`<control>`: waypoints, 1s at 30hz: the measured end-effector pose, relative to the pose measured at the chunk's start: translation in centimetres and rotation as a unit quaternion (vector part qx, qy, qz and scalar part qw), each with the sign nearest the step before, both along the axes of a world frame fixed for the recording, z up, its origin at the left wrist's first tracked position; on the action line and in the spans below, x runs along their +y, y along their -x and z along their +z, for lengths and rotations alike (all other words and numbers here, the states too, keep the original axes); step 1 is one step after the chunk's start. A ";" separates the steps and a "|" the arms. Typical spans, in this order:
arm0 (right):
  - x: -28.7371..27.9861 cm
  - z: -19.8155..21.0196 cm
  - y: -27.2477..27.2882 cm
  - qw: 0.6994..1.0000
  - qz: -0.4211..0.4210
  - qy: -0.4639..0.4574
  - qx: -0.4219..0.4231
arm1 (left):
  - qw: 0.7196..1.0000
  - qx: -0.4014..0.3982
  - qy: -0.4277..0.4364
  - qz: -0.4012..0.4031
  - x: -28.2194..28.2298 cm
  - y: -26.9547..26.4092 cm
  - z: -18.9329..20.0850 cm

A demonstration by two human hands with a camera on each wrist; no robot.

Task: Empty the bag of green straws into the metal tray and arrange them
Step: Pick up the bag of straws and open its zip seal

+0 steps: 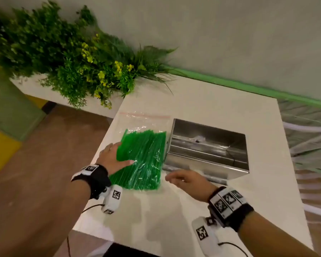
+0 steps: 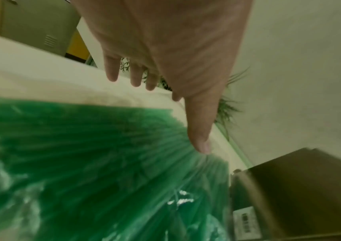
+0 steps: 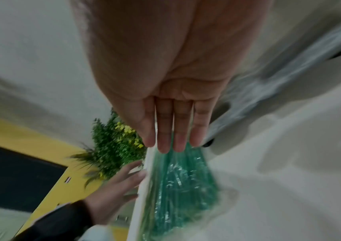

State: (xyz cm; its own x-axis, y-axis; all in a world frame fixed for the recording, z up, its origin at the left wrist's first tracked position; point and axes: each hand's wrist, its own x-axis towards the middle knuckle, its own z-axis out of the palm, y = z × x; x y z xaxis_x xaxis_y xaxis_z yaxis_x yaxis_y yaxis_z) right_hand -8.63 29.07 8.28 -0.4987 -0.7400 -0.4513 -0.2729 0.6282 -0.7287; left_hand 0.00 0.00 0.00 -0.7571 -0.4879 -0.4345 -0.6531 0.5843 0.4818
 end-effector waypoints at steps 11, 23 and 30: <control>-5.6 0.5 0.0 0.999 0.022 0.022 0.008 | 0.994 -0.001 -0.061 0.090 2.2 -0.6 -0.1; -2.7 13.3 4.3 0.943 -0.197 0.258 0.072 | 0.967 0.210 -0.111 -0.097 4.4 -7.3 7.7; 0.6 17.0 3.4 0.970 -0.114 0.208 -0.053 | 0.961 0.216 -0.140 -0.103 5.4 -6.2 7.9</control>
State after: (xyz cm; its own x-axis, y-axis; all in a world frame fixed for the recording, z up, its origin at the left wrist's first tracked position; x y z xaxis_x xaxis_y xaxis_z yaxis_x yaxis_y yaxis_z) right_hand -12.01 29.70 25.32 -0.6380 -0.7450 -0.1947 -0.0709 0.3086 -0.9486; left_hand 6.25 5.43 7.94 -0.9642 -0.2190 -0.1497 -0.2411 0.4880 0.8389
